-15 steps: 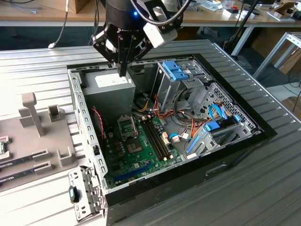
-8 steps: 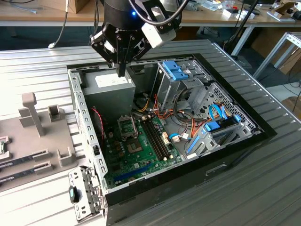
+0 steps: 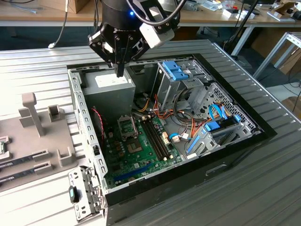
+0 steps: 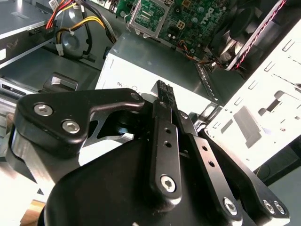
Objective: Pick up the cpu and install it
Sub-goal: 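Reach for the cpu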
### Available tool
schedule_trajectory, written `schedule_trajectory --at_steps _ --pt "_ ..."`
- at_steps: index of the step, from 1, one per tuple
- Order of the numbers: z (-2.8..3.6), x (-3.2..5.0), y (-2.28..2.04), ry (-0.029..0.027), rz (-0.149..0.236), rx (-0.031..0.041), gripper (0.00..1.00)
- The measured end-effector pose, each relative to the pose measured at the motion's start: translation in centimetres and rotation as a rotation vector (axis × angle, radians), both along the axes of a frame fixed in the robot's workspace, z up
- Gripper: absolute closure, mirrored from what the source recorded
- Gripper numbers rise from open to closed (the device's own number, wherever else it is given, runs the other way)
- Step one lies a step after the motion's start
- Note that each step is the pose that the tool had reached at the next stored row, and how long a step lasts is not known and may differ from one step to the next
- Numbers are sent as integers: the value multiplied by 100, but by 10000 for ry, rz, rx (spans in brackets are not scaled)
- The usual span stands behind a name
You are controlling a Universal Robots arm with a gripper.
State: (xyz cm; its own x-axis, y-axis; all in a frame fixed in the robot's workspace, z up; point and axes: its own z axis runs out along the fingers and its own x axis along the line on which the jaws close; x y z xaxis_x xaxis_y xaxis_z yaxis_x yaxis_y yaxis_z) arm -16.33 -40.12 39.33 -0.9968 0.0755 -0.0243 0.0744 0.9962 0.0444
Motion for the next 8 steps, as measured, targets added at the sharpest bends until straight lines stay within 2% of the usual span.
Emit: schedule_trajectory --at_steps 8 --pt "0 -31 0 0 0 0 89"
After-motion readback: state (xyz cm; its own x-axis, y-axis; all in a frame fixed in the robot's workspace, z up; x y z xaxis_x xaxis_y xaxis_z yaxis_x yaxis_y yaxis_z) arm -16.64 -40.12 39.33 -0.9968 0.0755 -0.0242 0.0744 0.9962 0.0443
